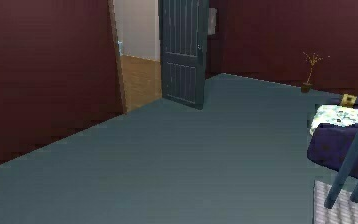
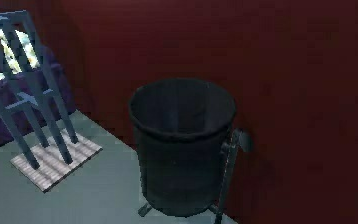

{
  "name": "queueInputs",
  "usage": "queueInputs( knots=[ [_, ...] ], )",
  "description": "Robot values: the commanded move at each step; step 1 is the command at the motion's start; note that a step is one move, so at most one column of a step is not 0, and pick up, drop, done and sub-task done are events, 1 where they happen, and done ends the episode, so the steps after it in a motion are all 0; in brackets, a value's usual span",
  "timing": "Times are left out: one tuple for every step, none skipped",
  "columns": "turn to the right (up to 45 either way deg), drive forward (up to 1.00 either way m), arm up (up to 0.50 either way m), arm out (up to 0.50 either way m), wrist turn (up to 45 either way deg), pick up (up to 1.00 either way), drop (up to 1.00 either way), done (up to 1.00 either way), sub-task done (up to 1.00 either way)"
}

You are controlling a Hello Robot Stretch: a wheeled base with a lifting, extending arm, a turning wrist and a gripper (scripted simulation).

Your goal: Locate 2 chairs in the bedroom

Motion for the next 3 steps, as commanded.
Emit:
queueInputs(
  knots=[
    [0.0,0.20,0.00,0.00,0.0,0.00,0.00,0.00,0.00],
    [-9.0,0.00,0.00,0.00,0.0,0.00,0.00,0.00,0.00],
    [0.0,1.00,0.00,0.00,0.0,0.00,0.00,0.00,0.00]
  ],
)
